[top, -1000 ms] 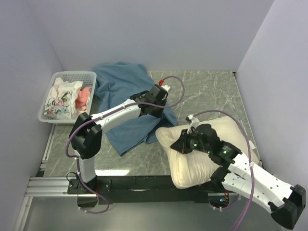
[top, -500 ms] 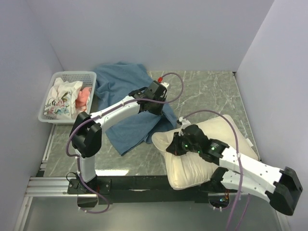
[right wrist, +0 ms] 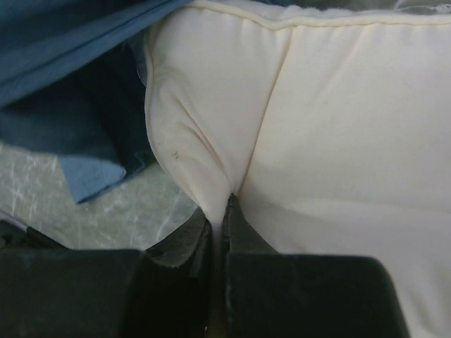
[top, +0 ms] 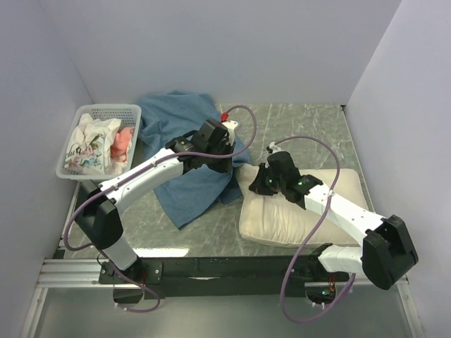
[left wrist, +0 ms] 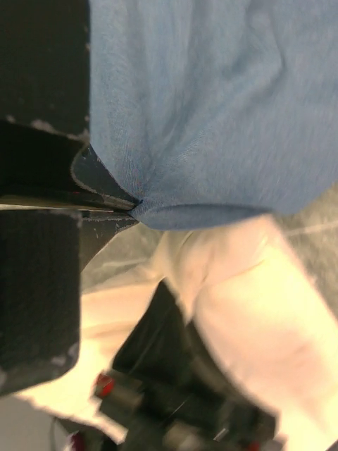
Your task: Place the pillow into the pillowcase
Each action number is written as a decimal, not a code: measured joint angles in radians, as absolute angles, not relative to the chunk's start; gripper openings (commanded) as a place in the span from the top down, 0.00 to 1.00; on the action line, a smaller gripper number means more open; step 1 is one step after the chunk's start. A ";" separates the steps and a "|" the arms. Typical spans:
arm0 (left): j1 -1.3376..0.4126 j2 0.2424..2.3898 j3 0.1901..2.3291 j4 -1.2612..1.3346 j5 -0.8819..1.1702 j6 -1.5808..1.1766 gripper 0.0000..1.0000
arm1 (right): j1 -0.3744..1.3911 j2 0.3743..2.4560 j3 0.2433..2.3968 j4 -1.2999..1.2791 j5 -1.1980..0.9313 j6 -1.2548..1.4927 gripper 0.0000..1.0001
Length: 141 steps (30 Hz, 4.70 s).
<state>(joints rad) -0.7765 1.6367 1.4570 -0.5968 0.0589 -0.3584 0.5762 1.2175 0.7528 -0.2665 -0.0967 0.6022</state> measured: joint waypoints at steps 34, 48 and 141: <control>-0.783 1.609 1.536 -0.629 0.213 -0.358 0.91 | 0.468 1.116 0.691 -0.241 -0.122 0.607 1.00; -0.783 1.736 1.655 -0.645 0.249 -0.366 0.90 | 0.750 0.850 0.486 -0.283 -0.072 0.693 1.00; -1.037 1.381 0.842 -0.186 -0.650 -1.031 0.87 | 0.394 1.411 0.772 0.015 -0.512 0.718 1.00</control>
